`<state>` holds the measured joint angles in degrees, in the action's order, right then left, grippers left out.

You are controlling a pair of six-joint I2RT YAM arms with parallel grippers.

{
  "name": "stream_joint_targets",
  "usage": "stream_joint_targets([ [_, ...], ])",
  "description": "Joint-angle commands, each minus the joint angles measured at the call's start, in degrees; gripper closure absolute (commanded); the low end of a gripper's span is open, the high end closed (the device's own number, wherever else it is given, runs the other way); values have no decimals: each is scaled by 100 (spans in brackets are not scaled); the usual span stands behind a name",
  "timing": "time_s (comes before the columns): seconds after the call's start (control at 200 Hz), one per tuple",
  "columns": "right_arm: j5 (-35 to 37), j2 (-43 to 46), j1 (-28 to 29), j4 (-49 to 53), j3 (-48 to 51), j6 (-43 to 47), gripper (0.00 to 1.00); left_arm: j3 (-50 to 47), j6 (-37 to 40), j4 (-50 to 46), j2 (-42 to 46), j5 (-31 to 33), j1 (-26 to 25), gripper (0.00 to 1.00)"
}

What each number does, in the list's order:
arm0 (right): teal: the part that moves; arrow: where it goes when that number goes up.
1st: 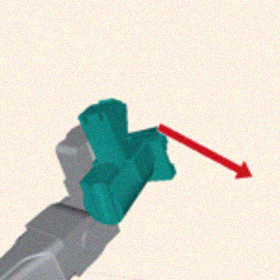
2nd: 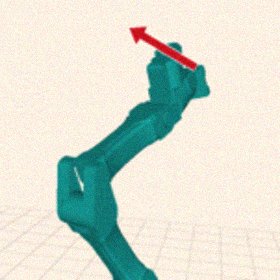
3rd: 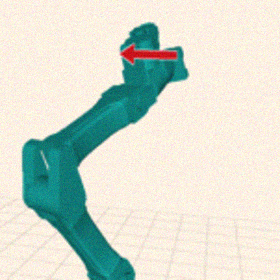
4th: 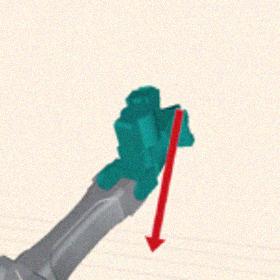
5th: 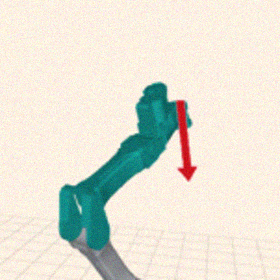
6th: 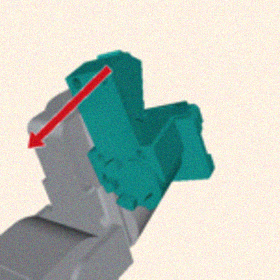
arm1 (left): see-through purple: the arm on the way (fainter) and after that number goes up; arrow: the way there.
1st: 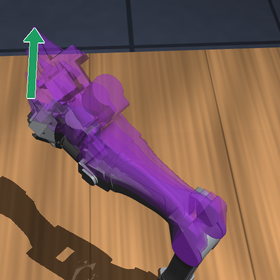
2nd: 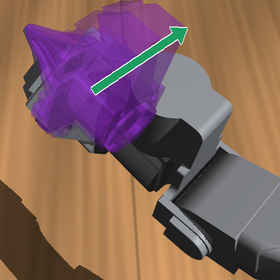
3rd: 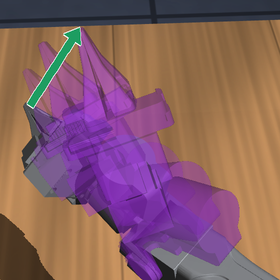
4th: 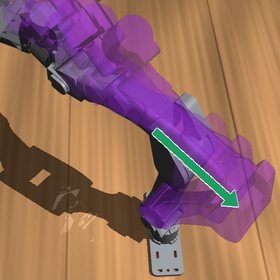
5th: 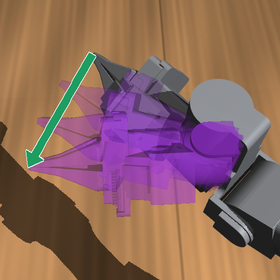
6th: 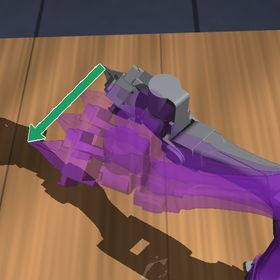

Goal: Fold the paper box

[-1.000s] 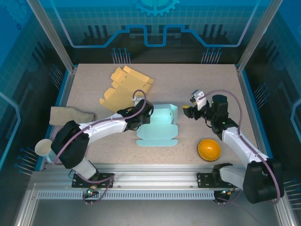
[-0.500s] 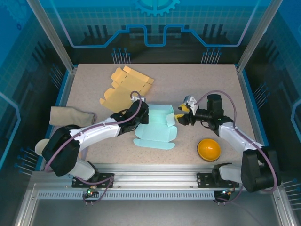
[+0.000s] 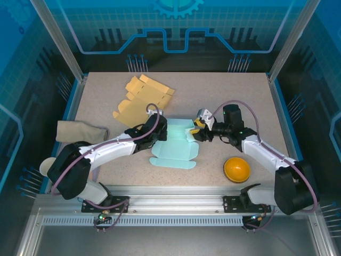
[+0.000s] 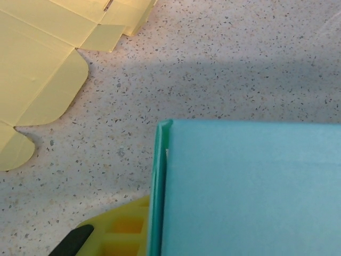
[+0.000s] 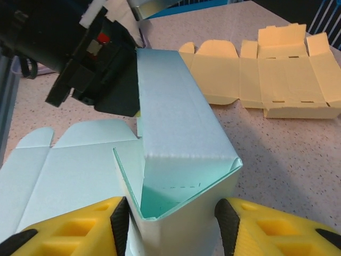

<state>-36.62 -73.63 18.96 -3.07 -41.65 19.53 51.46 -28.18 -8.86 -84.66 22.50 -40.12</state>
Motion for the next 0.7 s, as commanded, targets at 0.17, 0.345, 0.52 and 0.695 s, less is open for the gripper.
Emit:
stream_joint_targets([
  [0.17,1822,-124,863,-702,-144,-695,54,143,-327,153,196,-6,-115,87],
  [0.345,3167,-344,1399,-882,-256,-886,58,308,-609,-108,111,194,-222,87],
  [0.52,4346,-462,1622,-1390,-165,-1293,62,338,-844,-252,114,221,-260,87],
  [0.695,5454,-641,1838,-1516,-186,-1266,65,338,-967,-339,113,184,-329,87],
])
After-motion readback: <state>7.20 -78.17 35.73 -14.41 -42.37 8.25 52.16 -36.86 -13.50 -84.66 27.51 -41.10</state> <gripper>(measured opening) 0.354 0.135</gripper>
